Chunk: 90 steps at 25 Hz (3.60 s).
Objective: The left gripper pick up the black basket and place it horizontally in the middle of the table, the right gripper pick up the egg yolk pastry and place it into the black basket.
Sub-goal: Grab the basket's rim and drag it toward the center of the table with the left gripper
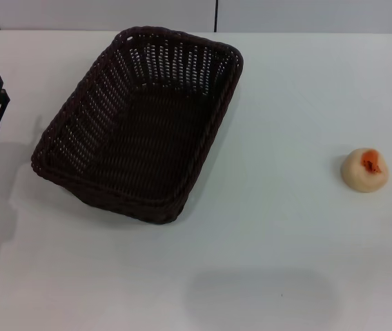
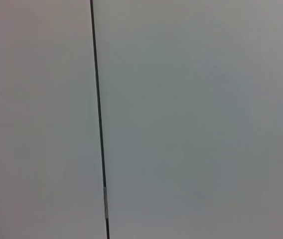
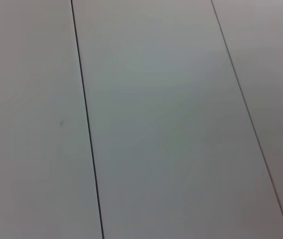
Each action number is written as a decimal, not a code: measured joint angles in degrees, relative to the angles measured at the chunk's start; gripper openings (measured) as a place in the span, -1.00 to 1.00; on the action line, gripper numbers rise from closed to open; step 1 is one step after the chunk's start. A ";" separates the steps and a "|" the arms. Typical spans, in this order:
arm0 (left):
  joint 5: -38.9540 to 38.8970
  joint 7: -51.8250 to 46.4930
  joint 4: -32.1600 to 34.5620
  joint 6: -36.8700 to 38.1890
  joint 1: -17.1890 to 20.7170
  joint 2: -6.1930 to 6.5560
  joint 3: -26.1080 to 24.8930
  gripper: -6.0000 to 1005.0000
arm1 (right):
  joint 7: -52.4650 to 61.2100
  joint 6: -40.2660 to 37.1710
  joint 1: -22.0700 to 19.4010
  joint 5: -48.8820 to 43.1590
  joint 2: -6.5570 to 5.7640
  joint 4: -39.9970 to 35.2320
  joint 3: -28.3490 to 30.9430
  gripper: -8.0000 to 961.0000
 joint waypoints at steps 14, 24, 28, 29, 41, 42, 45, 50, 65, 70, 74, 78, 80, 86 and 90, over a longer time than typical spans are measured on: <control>0.62 -0.78 -7.37 -5.07 0.32 1.12 -0.06 0.56 | 0.00 -0.28 0.03 0.01 -0.06 0.18 -0.85 0.69; 4.13 -4.62 -41.70 -50.01 0.91 11.45 -2.17 0.56 | 0.00 -0.44 -0.27 0.22 -0.09 0.18 -0.88 0.68; 4.82 -4.15 -50.11 -60.30 1.13 12.21 -4.28 0.56 | 0.00 -0.45 -0.35 0.22 -0.09 0.18 -0.88 0.67; 5.76 -2.16 -55.43 -67.33 1.49 11.81 -6.32 0.56 | 0.00 -0.46 -0.39 0.23 -0.09 0.18 -0.88 0.67; 5.59 22.39 -72.67 -117.83 -6.41 0.54 -24.82 0.56 | 0.00 -0.11 -0.35 0.18 -0.08 0.13 -0.90 0.66; 5.35 22.44 -72.82 -122.80 -8.44 0.71 -25.39 0.56 | 0.00 -0.10 -0.39 0.18 -0.07 0.09 -0.92 0.66; 5.39 22.30 -72.01 -126.52 -10.24 0.73 -25.90 0.56 | 0.00 -0.11 -0.51 0.18 -0.03 0.03 -0.95 0.66; 6.56 22.30 -68.04 -129.02 -12.44 0.67 -25.67 0.56 | 0.00 -0.13 -0.62 0.11 0.00 0.22 -1.30 0.65; 9.33 22.82 -56.93 -127.72 -17.10 0.65 -25.90 0.56 | 0.00 -0.23 -0.50 0.00 0.00 0.17 -1.47 0.64; 9.32 22.84 -52.70 -127.56 -19.37 0.55 -25.67 0.55 | 0.00 -0.14 -0.41 0.00 -0.03 0.17 -1.50 0.63; 9.32 22.82 -50.07 -127.15 -20.78 0.54 -25.65 0.55 | 0.00 -0.02 -0.36 0.00 -0.06 0.17 -1.50 0.63; 9.34 22.45 -49.02 -126.96 -21.59 0.52 -25.78 0.55 | 0.00 0.00 -0.43 0.00 -0.08 0.17 -1.49 0.62; 9.37 22.51 -49.53 -127.01 -21.61 0.54 -25.88 0.48 | 0.00 0.01 -0.53 0.00 -0.09 0.17 -1.49 0.62; 9.47 22.89 -49.95 -127.38 -21.70 0.51 -25.36 0.25 | 0.00 -0.01 -0.59 0.00 -0.09 0.18 -1.49 0.61; 9.47 23.10 -49.95 -127.41 -21.72 0.57 -24.91 0.05 | 0.00 -0.04 -0.62 0.00 -0.09 0.18 -1.49 0.61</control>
